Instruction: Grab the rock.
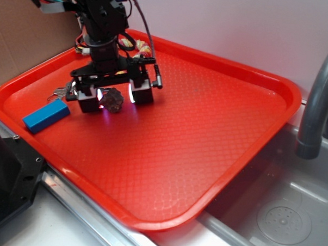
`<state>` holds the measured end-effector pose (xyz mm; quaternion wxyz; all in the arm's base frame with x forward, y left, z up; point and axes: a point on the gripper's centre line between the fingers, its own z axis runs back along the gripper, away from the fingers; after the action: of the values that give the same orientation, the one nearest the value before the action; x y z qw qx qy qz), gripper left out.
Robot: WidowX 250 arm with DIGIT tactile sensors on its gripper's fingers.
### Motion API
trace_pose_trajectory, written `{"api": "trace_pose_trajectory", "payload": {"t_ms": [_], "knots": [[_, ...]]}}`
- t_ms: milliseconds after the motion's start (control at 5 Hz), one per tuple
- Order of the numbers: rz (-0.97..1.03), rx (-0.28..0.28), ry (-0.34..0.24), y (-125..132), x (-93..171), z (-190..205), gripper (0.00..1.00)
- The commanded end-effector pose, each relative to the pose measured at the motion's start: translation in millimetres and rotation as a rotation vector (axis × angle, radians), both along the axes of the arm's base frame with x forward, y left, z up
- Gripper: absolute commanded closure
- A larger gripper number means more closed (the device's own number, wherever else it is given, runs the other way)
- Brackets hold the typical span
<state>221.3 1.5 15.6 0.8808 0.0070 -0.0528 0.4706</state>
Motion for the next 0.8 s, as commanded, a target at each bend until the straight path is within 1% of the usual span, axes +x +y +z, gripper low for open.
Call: {"api": "trace_pose_trajectory", "payload": {"t_ms": [0,200,400,600], "knots": [[0.029,0.007,-0.015,8.6,-2.8,3.5,1.00],[0.047,0.005,-0.025,10.4,1.6,14.2,1.00],[-0.016,-0.009,-0.053,6.7,6.4,59.5,1.00],[-0.152,-0.065,-0.078,2.5,4.3,105.0,1.00]]}}
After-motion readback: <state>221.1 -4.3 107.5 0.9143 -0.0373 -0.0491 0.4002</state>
